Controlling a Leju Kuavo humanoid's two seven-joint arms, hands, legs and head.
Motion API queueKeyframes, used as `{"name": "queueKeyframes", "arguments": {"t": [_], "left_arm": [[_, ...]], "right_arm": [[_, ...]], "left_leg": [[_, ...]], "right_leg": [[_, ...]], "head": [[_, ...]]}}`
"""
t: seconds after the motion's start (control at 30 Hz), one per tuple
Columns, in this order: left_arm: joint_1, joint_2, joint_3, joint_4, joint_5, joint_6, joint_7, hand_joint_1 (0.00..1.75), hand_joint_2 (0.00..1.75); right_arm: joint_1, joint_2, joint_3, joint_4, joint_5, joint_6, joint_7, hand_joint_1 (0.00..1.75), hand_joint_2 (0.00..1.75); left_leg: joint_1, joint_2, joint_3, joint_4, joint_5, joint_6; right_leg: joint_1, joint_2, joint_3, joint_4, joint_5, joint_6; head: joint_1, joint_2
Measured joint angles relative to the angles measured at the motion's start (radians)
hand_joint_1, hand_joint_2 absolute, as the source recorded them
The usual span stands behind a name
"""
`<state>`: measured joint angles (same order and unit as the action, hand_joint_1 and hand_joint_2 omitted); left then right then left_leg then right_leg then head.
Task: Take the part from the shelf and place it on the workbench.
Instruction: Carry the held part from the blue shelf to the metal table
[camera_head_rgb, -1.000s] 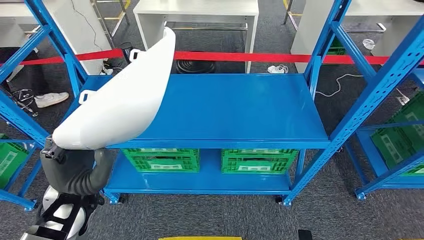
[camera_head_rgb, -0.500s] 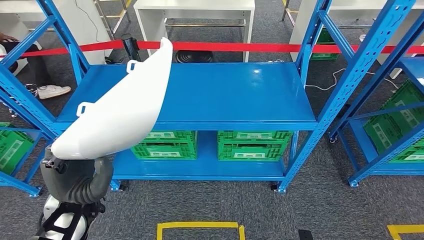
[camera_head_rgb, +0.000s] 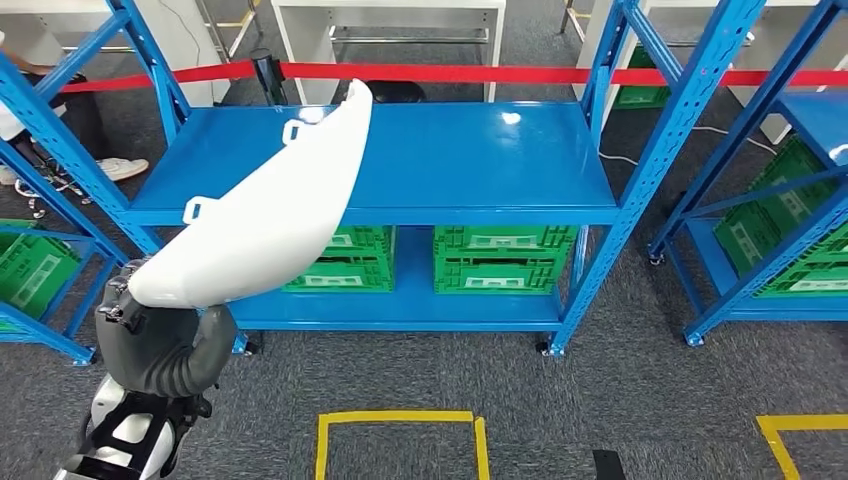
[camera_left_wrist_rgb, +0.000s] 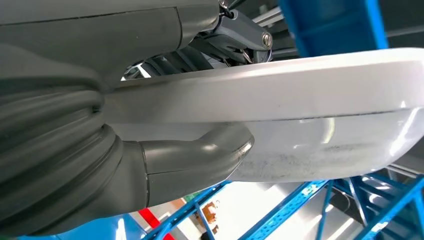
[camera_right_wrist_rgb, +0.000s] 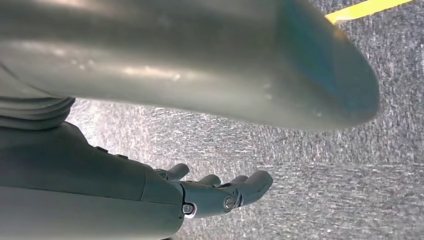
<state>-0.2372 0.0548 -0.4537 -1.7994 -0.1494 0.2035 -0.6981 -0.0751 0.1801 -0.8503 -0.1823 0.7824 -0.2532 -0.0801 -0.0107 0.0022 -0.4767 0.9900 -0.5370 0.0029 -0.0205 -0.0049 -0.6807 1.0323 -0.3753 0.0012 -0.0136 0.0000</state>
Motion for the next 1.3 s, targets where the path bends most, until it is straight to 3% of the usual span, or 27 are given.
{"name": "queueKeyframes", "arguments": {"t": [0.03,0.07,0.13,0.17,0.2,0.23,0.3,0.37,0.4,0.43,0.5,0.57,0.63,0.67,0.7,0.77,0.8,0.87,0.9,0.93,1.0,1.03,1.1,1.17,1.2,1.23,1.3], "left_arm": [[-0.003,-0.004,0.0,0.004,0.001,-0.002,0.0,1.75,1.75],[-0.007,-0.009,0.0,0.007,0.002,-0.004,0.0,1.75,1.75],[-0.012,-0.016,0.0,0.013,0.003,-0.008,0.0,1.75,1.75],[-0.013,-0.018,0.0,0.016,0.003,-0.009,0.001,1.75,1.75],[-0.013,-0.018,0.0,0.019,0.003,-0.01,0.001,1.75,1.75],[-0.013,-0.019,0.0,0.022,0.003,-0.01,0.001,1.75,1.75],[-0.015,-0.021,0.0,0.027,0.003,-0.01,0.001,1.75,1.75],[-0.02,-0.025,0.001,0.031,0.003,-0.01,0.001,1.75,1.75],[-0.024,-0.027,0.002,0.033,0.003,-0.01,0.001,1.75,1.75],[-0.029,-0.028,0.002,0.035,0.003,-0.01,0.0,1.75,1.75],[-0.035,-0.031,0.004,0.043,0.003,-0.01,0.0,1.75,1.75],[-0.038,-0.032,0.008,0.05,0.003,-0.01,0.0,1.75,1.75],[-0.039,-0.032,0.013,0.056,0.003,-0.009,0.0,1.75,1.75],[-0.039,-0.032,0.015,0.059,0.003,-0.009,0.001,1.75,1.75],[-0.039,-0.033,0.017,0.061,0.003,-0.009,0.001,1.75,1.75],[-0.037,-0.033,0.018,0.067,0.003,-0.009,0.001,1.75,1.75],[-0.037,-0.035,0.019,0.068,0.002,-0.009,0.001,1.75,1.75],[-0.038,-0.039,0.02,0.069,-0.001,-0.008,0.001,1.75,1.75],[-0.039,-0.042,0.022,0.069,-0.004,-0.006,0.0,1.75,1.75],[-0.039,-0.044,0.024,0.069,-0.008,-0.003,0.0,1.75,1.75],[-0.038,-0.046,0.029,0.07,-0.015,0.005,0.0,1.75,1.75],[-0.037,-0.048,0.031,0.07,-0.017,0.008,0.0,1.75,1.75],[-0.032,-0.052,0.033,0.069,-0.019,0.015,0.0,1.75,1.75],[-0.021,-0.053,0.035,0.069,-0.021,0.02,0.0,1.75,1.75],[-0.014,-0.053,0.036,0.068,-0.023,0.023,0.0,1.75,1.75],[-0.008,-0.053,0.037,0.068,-0.024,0.025,0.0,1.75,1.75],[0.001,-0.053,0.041,0.066,-0.026,0.029,0.0,1.75,1.75]], "right_arm": [[0.001,-0.001,0.0,0.0,-0.006,-0.006,-0.01,0.0,0.0],[0.001,-0.002,-0.001,0.0,-0.013,-0.009,-0.021,0.0,0.0],[-0.001,-0.004,-0.004,0.0,-0.026,-0.014,-0.043,0.0,0.0],[-0.002,-0.005,-0.006,0.0,-0.029,-0.015,-0.049,0.0,0.0],[-0.002,-0.006,-0.007,0.0,-0.031,-0.017,-0.052,0.0,0.0],[-0.002,-0.007,-0.009,0.0,-0.031,-0.019,-0.054,0.0,0.0],[-0.002,-0.008,-0.011,0.0,-0.029,-0.025,-0.067,0.0,0.0],[-0.006,-0.008,-0.012,0.0,-0.019,-0.046,-0.084,0.0,0.0],[-0.009,-0.007,-0.012,0.0,-0.014,-0.064,-0.087,0.0,0.0],[-0.011,-0.006,-0.012,0.0,-0.011,-0.084,-0.086,0.0,0.0],[-0.012,-0.003,-0.013,0.0,-0.015,-0.12,-0.079,0.0,0.0],[-0.013,-0.001,-0.017,0.0,-0.021,-0.134,-0.076,0.0,0.0],[-0.014,0.0,-0.021,0.0,-0.028,-0.137,-0.076,0.0,0.0],[-0.014,0.0,-0.023,0.0,-0.032,-0.138,-0.077,0.0,0.0],[-0.013,0.0,-0.025,0.0,-0.037,-0.138,-0.079,0.0,0.0],[-0.013,0.0,-0.032,0.0,-0.054,-0.133,-0.085,0.0,0.0],[-0.013,0.0,-0.039,0.0,-0.065,-0.129,-0.09,0.0,0.0],[-0.013,0.002,-0.051,0.0,-0.082,-0.115,-0.094,0.0,0.0],[-0.013,0.003,-0.055,0.0,-0.082,-0.107,-0.092,0.0,0.0],[-0.013,0.003,-0.056,0.0,-0.078,-0.1,-0.088,0.0,0.0],[-0.013,0.004,-0.056,0.0,-0.065,-0.091,-0.079,0.0,0.0],[-0.012,0.004,-0.056,0.0,-0.06,-0.089,-0.076,0.0,0.0],[-0.011,0.003,-0.056,0.0,-0.051,-0.086,-0.074,0.0,0.0],[-0.011,0.001,-0.056,0.0,-0.045,-0.084,-0.074,0.0,0.0],[-0.011,0.0,-0.056,0.0,-0.042,-0.084,-0.074,0.0,0.0],[-0.01,-0.002,-0.056,0.0,-0.04,-0.082,-0.074,0.0,0.0],[-0.01,-0.002,-0.056,0.0,-0.037,-0.08,-0.075,0.0,0.0]], "left_leg": [[0.003,0.001,-0.011,-0.005,0.016,0.008],[0.006,0.003,-0.026,-0.009,0.035,0.014],[0.007,0.004,-0.06,-0.008,0.065,0.02],[0.007,0.006,-0.079,-0.006,0.079,0.02],[0.007,0.007,-0.099,-0.003,0.092,0.019],[0.008,0.009,-0.119,0.002,0.104,0.017],[0.01,0.01,-0.157,0.019,0.124,0.01],[0.009,0.01,-0.185,0.039,0.138,-0.002],[0.007,0.01,-0.191,0.045,0.144,-0.009],[0.006,0.01,-0.193,0.046,0.152,-0.015],[0.009,0.009,-0.197,0.043,0.16,-0.027],[0.013,0.006,-0.217,0.084,0.103,-0.039],[0.016,0.004,-0.248,0.2,-0.005,-0.048],[0.016,0.003,-0.258,0.265,-0.04,-0.051],[0.016,0.003,-0.258,0.312,-0.052,-0.052],[0.016,0.002,-0.21,0.31,-0.016,-0.047],[0.015,0.001,-0.157,0.255,0.005,-0.041],[0.009,0.0,-0.036,0.099,-0.003,-0.026],[0.006,-0.001,0.002,0.04,-0.017,-0.02],[0.002,-0.001,0.019,0.007,-0.03,-0.013],[0.0,-0.004,0.009,-0.007,-0.016,0.003],[0.001,-0.007,0.001,-0.009,-0.004,0.011],[0.005,-0.014,-0.02,-0.013,0.025,0.02],[0.005,-0.025,-0.045,-0.009,0.046,0.022],[0.005,-0.031,-0.058,-0.005,0.056,0.021],[0.006,-0.038,-0.071,0.0,0.063,0.018],[0.008,-0.056,-0.096,0.015,0.073,0.012]], "right_leg": [[0.0,0.002,-0.008,0.013,-0.022,0.005],[0.0,0.004,-0.021,0.045,-0.064,0.009],[0.0,0.005,-0.051,0.163,-0.172,0.015],[0.0,0.005,-0.059,0.226,-0.201,0.018],[0.0,0.005,-0.057,0.268,-0.204,0.021],[0.0,0.005,-0.041,0.28,-0.185,0.023],[-0.003,0.004,0.045,0.201,-0.142,0.025],[0.0,0.007,0.145,0.065,-0.165,0.018],[0.001,0.008,0.171,0.023,-0.184,0.011],[0.004,0.009,0.178,0.005,-0.193,0.002],[0.003,0.006,0.163,0.007,-0.177,-0.015],[0.001,0.001,0.139,0.004,-0.15,-0.031],[0.001,0.0,0.106,0.004,-0.122,-0.037],[0.001,0.0,0.089,0.005,-0.108,-0.037],[0.002,-0.001,0.073,0.005,-0.094,-0.037],[0.003,-0.002,0.04,0.006,-0.067,-0.034],[0.004,-0.002,0.026,0.006,-0.055,-0.032],[0.005,-0.001,0.01,0.006,-0.033,-0.024],[0.004,-0.002,0.008,0.004,-0.024,-0.018],[0.002,-0.004,0.008,0.0,-0.016,-0.011],[-0.003,-0.007,0.008,-0.009,-0.002,0.005],[-0.004,-0.006,0.002,-0.001,-0.01,0.012],[-0.004,-0.002,-0.031,0.079,-0.076,0.017],[-0.003,0.001,-0.076,0.216,-0.166,0.02],[-0.003,0.002,-0.084,0.262,-0.19,0.022],[-0.003,0.003,-0.072,0.271,-0.195,0.023],[-0.005,0.014,0.015,0.169,-0.163,0.023]], "head": [[0.001,0.0],[0.002,0.0],[0.007,0.0],[0.007,0.0],[0.007,0.0],[0.008,0.0],[0.008,0.0],[0.009,0.0],[0.01,0.0],[0.01,0.0],[0.01,0.0],[0.008,0.0],[0.006,0.0],[0.006,0.0],[0.006,0.0],[0.006,0.0],[0.006,0.0],[0.006,0.0],[0.006,0.0],[0.003,0.0],[-0.003,0.0],[-0.004,0.0],[0.001,0.0],[0.005,0.0],[0.006,0.0],[0.006,0.0],[0.006,0.0]]}}
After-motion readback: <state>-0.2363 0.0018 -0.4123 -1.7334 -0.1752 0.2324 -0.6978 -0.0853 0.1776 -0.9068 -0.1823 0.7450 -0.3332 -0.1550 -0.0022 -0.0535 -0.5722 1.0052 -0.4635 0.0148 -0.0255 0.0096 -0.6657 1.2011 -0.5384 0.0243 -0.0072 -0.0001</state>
